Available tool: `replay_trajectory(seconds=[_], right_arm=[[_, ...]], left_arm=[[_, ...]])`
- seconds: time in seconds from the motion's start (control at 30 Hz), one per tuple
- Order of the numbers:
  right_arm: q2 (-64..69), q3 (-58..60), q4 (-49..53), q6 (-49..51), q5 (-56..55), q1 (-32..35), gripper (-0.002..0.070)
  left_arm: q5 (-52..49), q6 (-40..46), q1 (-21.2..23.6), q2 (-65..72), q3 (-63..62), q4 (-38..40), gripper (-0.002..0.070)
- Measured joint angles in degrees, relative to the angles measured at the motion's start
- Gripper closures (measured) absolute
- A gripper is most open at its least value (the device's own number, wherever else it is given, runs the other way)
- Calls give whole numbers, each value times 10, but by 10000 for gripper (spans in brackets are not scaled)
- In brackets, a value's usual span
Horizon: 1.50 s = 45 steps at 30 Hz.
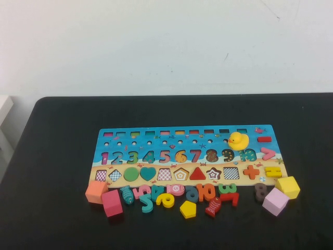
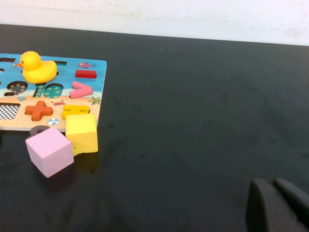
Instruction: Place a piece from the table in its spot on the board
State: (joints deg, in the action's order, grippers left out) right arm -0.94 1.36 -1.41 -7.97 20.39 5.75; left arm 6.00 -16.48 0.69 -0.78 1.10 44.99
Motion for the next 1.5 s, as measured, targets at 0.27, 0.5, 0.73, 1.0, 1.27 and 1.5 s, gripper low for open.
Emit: replay_trajectory(seconds=[0.27,0.5,0.73,1.0,1.27,1.5], right_arm=[[0,0,0,0,0,0,657],[0,0,0,0,0,0,657],[0,0,0,0,0,0,657],[0,0,0,0,0,0,657],[0,0,0,0,0,0,657],[0,0,0,0,0,0,657]], left_arm=[[-41,42,-11,0,-33,-74,678],[-297,158,-16,115,-232,-224,677],[-494,413,-16,318,-420,-213,678],[-562,545,-24,546,-488,-95,677],[-520,532,-176,703,-528,-148,677],[-511,405,-334,826,-625,-327,677]])
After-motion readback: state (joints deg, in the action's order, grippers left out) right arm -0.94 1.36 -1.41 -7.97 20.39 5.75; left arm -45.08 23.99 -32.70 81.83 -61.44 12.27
